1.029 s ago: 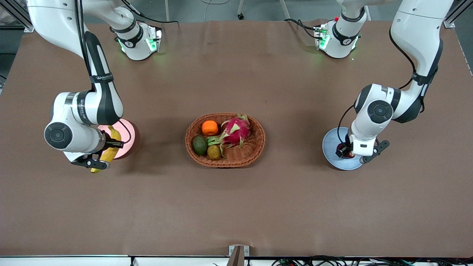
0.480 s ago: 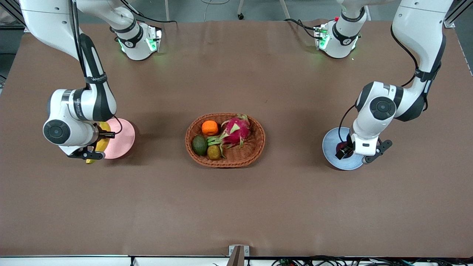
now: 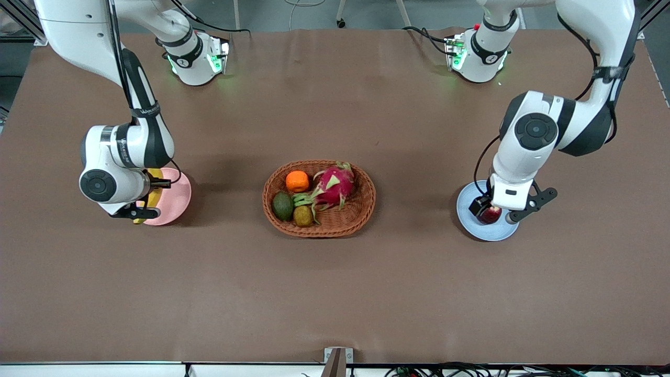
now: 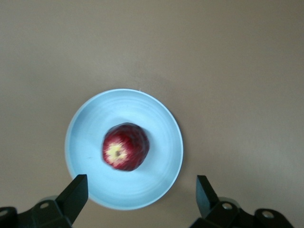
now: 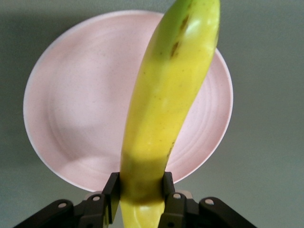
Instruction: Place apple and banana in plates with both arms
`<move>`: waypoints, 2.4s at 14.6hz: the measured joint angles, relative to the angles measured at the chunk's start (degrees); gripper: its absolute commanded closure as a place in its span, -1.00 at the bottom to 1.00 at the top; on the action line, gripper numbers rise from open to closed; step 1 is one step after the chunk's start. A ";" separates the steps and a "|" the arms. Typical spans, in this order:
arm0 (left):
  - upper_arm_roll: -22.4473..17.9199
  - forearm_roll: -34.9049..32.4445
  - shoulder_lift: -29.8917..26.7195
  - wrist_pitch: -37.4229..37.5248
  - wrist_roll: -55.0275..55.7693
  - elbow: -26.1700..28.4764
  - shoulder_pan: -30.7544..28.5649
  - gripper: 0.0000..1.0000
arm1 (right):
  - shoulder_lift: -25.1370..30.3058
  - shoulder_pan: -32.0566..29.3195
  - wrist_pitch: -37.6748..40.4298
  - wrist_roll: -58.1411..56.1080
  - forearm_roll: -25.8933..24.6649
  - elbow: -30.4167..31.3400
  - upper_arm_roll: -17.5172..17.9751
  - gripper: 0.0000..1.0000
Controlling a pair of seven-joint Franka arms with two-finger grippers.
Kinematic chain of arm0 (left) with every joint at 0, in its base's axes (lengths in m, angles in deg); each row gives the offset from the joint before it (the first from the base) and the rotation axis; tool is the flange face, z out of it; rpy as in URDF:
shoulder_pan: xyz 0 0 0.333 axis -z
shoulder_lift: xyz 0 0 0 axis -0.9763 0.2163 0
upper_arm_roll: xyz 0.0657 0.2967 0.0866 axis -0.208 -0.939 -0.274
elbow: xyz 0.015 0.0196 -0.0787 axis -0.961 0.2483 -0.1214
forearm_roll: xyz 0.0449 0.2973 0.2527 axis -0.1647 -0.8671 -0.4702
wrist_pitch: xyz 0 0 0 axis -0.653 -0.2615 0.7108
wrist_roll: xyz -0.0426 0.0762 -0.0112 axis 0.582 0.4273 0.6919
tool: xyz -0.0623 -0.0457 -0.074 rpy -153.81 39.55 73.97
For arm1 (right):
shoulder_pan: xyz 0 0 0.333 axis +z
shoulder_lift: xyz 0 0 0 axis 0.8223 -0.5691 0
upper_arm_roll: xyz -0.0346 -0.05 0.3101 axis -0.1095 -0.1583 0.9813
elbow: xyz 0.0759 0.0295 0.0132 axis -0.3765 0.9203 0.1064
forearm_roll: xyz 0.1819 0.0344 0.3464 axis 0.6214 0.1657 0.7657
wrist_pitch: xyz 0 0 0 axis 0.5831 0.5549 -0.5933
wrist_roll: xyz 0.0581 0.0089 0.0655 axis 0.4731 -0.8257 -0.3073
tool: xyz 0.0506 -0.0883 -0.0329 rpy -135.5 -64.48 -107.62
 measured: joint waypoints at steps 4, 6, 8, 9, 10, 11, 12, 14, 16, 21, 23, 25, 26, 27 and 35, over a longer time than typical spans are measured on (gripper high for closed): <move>0.30 1.40 -0.95 13.62 -12.61 -9.71 -0.10 -1.00 | -0.06 0.02 -0.22 -0.01 -0.09 0.20 0.02 -0.99; 0.36 5.04 -0.96 19.64 -16.04 -14.83 -0.13 -1.00 | -0.04 0.02 -0.25 0.00 -0.11 -0.05 0.02 -1.00; 0.36 6.52 -0.99 25.28 -19.55 -20.76 -0.18 -1.00 | 0.13 0.02 0.84 0.04 -0.14 -1.59 -0.02 -1.00; 0.36 6.69 -1.02 27.72 -21.54 -23.60 -0.20 -1.00 | 0.31 -0.01 3.20 0.06 -0.16 -3.74 -0.12 -1.00; 0.36 6.96 -1.05 30.34 -23.37 -26.05 -0.22 -1.00 | 0.58 -0.06 6.59 0.06 -0.17 -6.96 -0.27 -1.00; 0.36 7.43 -1.09 32.95 -24.81 -27.99 -0.25 -1.00 | 1.01 -0.12 10.68 0.06 -0.16 -11.02 -0.40 -1.00; 0.36 7.79 -1.21 35.02 -26.04 -29.60 -0.31 -1.00 | 1.62 -0.18 15.25 0.05 -0.17 -15.77 -0.52 -1.00; 0.35 8.23 -2.18 36.70 -29.44 -31.47 -0.58 -1.00 | 3.14 -0.35 23.26 0.06 -0.17 -25.45 -0.63 -1.00; 0.21 9.85 -4.25 38.21 -33.77 -32.13 -0.83 -1.00 | 4.95 -0.80 27.20 0.06 0.54 -32.65 -0.66 -1.00; -7.99 16.62 -11.47 41.69 -47.00 -30.32 0.82 -1.00 | 8.05 -3.38 28.29 0.06 4.55 -39.48 -0.72 -1.00; -9.75 18.15 -13.62 42.32 -48.33 -28.53 0.91 -1.00 | 8.04 -4.67 28.19 0.05 5.46 -40.31 -0.73 -1.00; -10.76 18.99 -15.14 42.32 -48.66 -27.01 1.13 -1.00 | 8.11 -6.77 27.77 0.04 5.99 -41.08 -0.05 -1.00; -10.91 19.04 -15.64 42.32 -48.66 -26.48 1.13 -1.00 | 8.45 -9.40 27.75 0.02 6.16 -41.53 2.18 -1.00; -10.98 19.04 -16.00 42.32 -48.66 -26.01 1.13 -1.00 | 9.16 -13.28 27.74 0.02 6.17 -41.86 6.05 -1.00; -10.20 19.04 -16.71 42.32 -48.66 -24.75 1.28 -1.00 | 13.12 -27.03 27.49 -3.47 5.93 -40.43 19.56 -1.00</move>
